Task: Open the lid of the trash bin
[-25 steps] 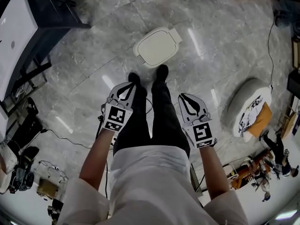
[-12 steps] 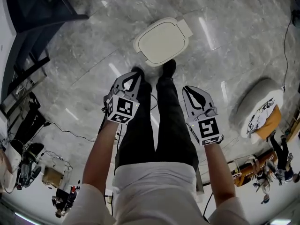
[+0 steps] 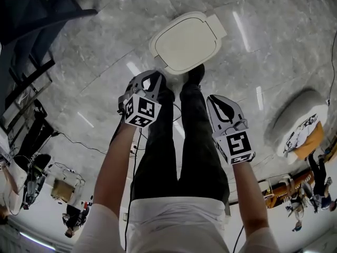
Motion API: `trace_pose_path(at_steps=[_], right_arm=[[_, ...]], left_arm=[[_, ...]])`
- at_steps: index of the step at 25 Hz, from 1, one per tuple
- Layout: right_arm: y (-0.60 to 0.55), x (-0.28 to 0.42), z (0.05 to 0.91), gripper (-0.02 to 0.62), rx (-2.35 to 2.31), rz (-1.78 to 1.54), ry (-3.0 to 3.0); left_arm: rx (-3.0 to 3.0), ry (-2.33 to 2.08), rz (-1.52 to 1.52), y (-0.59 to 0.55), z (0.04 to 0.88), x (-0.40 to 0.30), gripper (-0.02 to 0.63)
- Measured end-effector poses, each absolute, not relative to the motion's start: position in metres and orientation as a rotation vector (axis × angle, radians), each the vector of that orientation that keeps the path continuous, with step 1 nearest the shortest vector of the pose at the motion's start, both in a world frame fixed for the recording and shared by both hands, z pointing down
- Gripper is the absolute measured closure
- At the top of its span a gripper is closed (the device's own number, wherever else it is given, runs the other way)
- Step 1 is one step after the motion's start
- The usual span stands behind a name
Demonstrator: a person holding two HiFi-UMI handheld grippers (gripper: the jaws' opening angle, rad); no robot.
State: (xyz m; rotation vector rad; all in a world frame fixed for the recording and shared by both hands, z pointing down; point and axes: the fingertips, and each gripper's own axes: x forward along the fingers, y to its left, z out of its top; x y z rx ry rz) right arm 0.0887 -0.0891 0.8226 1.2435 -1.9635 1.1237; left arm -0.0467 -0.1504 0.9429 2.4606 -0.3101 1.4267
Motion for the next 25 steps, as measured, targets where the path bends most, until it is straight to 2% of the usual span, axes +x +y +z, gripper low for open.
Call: trace_pose_path(at_steps=[4,16,19,25], right_arm=[[-0.086,0.091,0.837,0.56,1.227,1.147,-1.967],[-0.077,0.101,0.864,0.56,1.23,1.196,-1.94],[-0.075,0.101,0.868,0.56,1.236,1.208,-1.934],[-0.074,0.099,0.877,0.56,1.248,1.226,-1.93]], left_arm=[[2.423,-0.279,1.477,-0.15,0.97,-0.047,0.538],[2.308,-0.2,1.669,-0.141,1.037,-0.055,0.537],[2.262,-0.208,1.691,-0.137,1.049,-0.058,0.485],[2.232,-0.225,1.689,-0.138,1.057,-0.061,0.474]])
